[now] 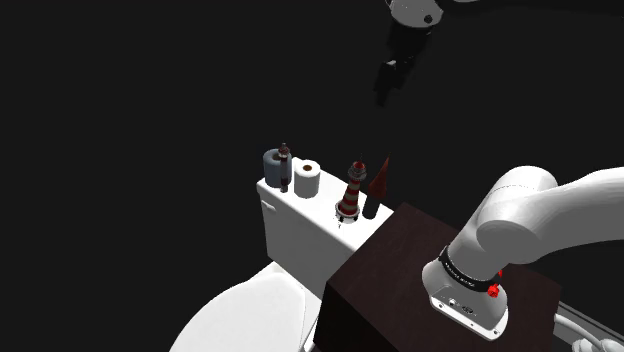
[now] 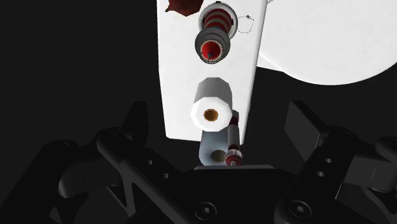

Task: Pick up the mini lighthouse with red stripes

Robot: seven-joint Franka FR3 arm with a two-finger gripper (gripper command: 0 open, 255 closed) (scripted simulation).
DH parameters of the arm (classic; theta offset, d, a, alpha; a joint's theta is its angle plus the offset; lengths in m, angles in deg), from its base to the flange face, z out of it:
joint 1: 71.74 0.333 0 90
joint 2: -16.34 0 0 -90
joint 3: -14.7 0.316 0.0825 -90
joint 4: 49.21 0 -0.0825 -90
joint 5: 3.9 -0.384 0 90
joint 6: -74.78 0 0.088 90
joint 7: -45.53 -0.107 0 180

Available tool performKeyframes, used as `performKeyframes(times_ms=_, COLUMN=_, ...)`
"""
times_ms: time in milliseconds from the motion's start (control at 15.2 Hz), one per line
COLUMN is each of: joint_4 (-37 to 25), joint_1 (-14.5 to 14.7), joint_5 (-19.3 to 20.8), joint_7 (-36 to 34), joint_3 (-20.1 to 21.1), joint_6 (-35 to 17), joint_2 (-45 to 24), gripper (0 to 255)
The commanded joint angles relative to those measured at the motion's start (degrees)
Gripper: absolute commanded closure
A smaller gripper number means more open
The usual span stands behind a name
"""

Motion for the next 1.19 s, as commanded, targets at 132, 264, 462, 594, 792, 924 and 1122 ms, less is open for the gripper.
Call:
performKeyframes(times_ms=132, joint_4=3.9, joint_1=0.3, joint_5=-0.6, joint_7=1.6, joint_3=-1.8, joint_6=-4.2, joint_2=0.2, gripper=0)
performKeyframes(times_ms=264, joint_4=7.5, joint_1=0.6, joint_5=-1.3, joint_7=3.3, joint_3=-3.7, joint_6=-8.5, joint_2=-0.1, gripper=0)
performKeyframes(times_ms=462, joint_4=12.3, joint_1=1.1, joint_5=-2.4, joint_7=6.1, joint_3=-6.4, joint_6=-15.2, joint_2=-1.4, gripper=0)
performKeyframes(times_ms=594, joint_4=15.1, joint_1=1.6, joint_5=-3.2, joint_7=8.1, joint_3=-8.3, joint_6=-19.7, joint_2=-2.8, gripper=0)
performKeyframes(times_ms=792, joint_4=18.7, joint_1=2.5, joint_5=-4.7, joint_7=11.5, joint_3=-11.2, joint_6=-26.8, joint_2=-6.0, gripper=0)
performKeyframes(times_ms=924, joint_4=19.9, joint_1=3.0, joint_5=-5.6, joint_7=13.1, joint_3=-12.4, joint_6=-29.7, joint_2=-7.6, gripper=0)
performKeyframes(times_ms=1122, joint_4=21.6, joint_1=3.1, joint_5=-5.6, joint_7=13.3, joint_3=-12.7, joint_6=-32.4, joint_2=-8.6, gripper=0)
